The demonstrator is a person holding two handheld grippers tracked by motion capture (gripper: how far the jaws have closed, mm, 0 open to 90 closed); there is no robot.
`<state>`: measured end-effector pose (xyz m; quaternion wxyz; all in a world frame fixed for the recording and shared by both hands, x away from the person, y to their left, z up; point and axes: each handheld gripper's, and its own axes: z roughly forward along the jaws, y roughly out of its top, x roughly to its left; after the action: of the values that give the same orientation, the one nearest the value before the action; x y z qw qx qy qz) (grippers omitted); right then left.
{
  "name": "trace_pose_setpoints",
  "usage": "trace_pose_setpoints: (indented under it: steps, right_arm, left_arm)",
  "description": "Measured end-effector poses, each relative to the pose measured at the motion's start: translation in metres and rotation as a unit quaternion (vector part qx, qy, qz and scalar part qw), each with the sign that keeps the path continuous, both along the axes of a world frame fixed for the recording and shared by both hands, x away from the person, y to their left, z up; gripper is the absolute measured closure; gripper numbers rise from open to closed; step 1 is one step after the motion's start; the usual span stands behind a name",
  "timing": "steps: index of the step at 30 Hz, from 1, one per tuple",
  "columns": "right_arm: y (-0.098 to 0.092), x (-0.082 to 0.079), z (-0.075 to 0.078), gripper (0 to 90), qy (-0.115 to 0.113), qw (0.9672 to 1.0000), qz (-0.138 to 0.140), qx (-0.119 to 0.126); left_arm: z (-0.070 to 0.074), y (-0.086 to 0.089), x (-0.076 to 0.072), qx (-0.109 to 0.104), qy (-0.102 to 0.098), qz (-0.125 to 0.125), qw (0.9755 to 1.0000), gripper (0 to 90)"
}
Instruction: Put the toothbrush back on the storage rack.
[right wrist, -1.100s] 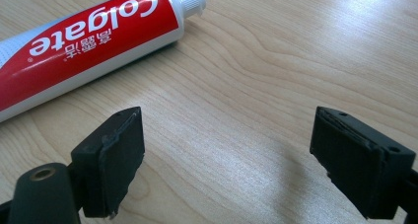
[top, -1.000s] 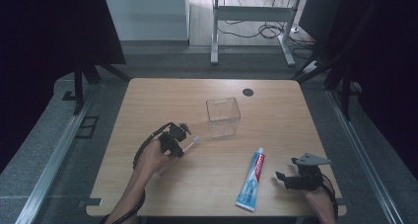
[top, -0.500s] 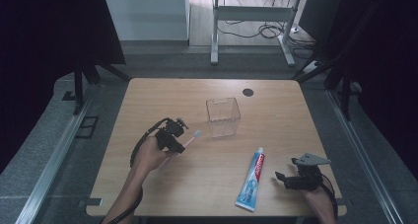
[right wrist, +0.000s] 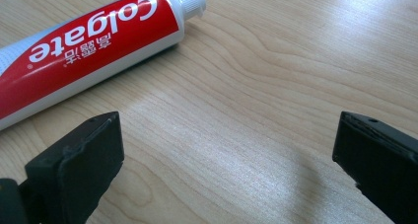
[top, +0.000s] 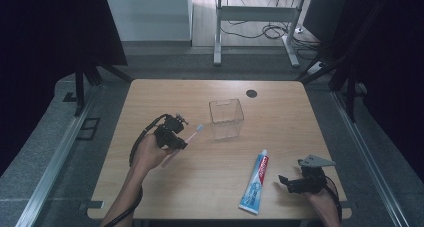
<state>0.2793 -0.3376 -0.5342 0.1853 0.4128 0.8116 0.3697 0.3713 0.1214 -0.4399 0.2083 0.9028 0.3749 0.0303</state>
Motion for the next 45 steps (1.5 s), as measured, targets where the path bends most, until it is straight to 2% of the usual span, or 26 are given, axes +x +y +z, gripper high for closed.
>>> trace_pose_setpoints:
  steps: [4,6,9,16,21,31,34,41,45]
  right_arm:
    - [0.0,0.0,-0.001,0.0,0.001,1.0,0.001,-0.001]
    - [0.0,0.0,-0.001,0.0,0.003,1.0,0.001,-0.001]
    - [0.001,0.0,-0.001,0.0,0.004,1.0,0.001,-0.001]
    - [0.001,0.0,-0.001,0.0,0.005,1.0,0.002,-0.003]
    - [0.0,0.0,0.0,0.0,-0.004,1.0,0.0,-0.002]
    - [0.001,0.0,0.0,0.0,-0.002,1.0,0.001,-0.002]
    - [0.001,0.0,0.0,0.0,-0.003,1.0,0.001,-0.003]
    - [0.001,0.0,0.0,0.0,-0.003,1.0,0.001,-0.002]
    - [0.001,0.0,0.0,0.0,-0.004,1.0,0.002,-0.002]
  left_arm:
    - [0.01,0.0,0.001,-0.018,-0.013,0.002,0.9998,78.8]
    - [0.012,0.0,0.001,-0.02,-0.015,0.001,0.9997,78.8]
    - [0.022,-0.002,0.003,-0.032,-0.029,-0.001,0.9991,78.8]
    - [0.034,-0.01,0.006,-0.043,-0.049,-0.008,0.9979,78.8]
    - [0.041,-0.017,0.01,-0.047,-0.061,-0.013,0.9969,78.8]
    - [0.051,-0.025,0.018,-0.065,-0.077,-0.01,0.9949,78.8]
    - [0.055,-0.029,0.021,-0.077,-0.083,-0.007,0.9936,78.8]
    - [0.058,-0.036,0.025,-0.09,-0.09,-0.005,0.9919,78.8]
    - [0.061,-0.041,0.03,-0.099,-0.101,-0.003,0.9899,78.8]
